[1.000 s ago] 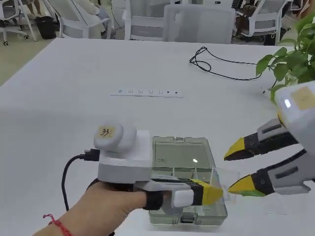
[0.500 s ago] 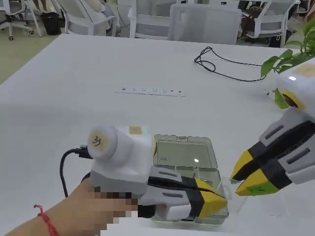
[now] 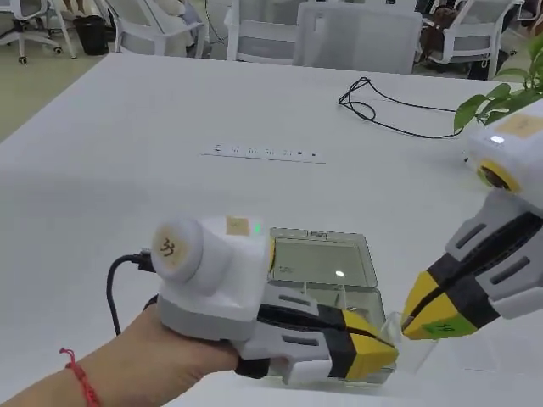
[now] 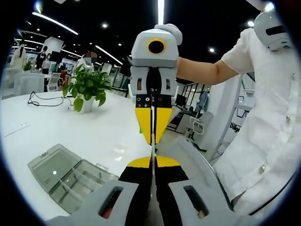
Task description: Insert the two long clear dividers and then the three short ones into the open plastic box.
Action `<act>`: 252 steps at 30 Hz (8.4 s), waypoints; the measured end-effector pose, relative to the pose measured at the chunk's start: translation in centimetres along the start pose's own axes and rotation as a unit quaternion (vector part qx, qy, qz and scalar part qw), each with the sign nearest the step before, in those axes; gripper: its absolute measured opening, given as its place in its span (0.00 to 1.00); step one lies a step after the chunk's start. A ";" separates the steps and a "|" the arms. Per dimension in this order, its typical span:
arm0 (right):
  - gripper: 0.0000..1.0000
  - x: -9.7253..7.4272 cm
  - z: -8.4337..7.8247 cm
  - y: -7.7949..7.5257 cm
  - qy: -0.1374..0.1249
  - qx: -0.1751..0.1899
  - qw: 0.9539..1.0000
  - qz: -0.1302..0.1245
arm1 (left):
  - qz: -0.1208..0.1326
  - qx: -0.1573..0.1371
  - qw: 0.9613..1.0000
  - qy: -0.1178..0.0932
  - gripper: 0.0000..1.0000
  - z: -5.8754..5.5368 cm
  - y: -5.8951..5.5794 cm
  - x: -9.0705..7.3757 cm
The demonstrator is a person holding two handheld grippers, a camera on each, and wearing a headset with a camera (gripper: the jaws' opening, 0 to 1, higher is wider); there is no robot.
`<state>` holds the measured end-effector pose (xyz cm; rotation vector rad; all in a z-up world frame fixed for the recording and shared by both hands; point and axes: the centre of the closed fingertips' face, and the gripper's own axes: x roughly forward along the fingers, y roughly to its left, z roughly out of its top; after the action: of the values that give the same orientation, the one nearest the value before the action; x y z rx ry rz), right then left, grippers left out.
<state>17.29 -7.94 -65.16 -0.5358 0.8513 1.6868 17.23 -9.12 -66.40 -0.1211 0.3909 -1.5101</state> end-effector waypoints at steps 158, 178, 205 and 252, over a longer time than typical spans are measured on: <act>0.13 13.5 -1.6 -14.2 0.053 -0.022 0.991 -0.124 | 0.200 0.005 0.979 0.036 1.00 -6.2 7.1 -9.4; 0.29 7.9 -1.4 -12.3 -0.014 0.006 0.989 -0.150 | 0.207 0.002 0.977 0.054 1.00 -6.7 7.1 -9.9; 0.49 0.7 -11.7 -9.7 0.034 0.052 0.982 -0.180 | 0.212 -0.002 0.976 0.058 1.00 -6.5 7.0 -10.4; 0.46 0.8 -25.5 -11.5 0.251 -0.010 0.958 -0.140 | 0.215 -0.011 0.975 0.058 1.00 -6.7 7.3 -10.8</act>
<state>26.06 -25.58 -85.04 -1.0759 1.0603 1.3147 21.85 3.12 -73.09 0.0335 0.4928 -1.0864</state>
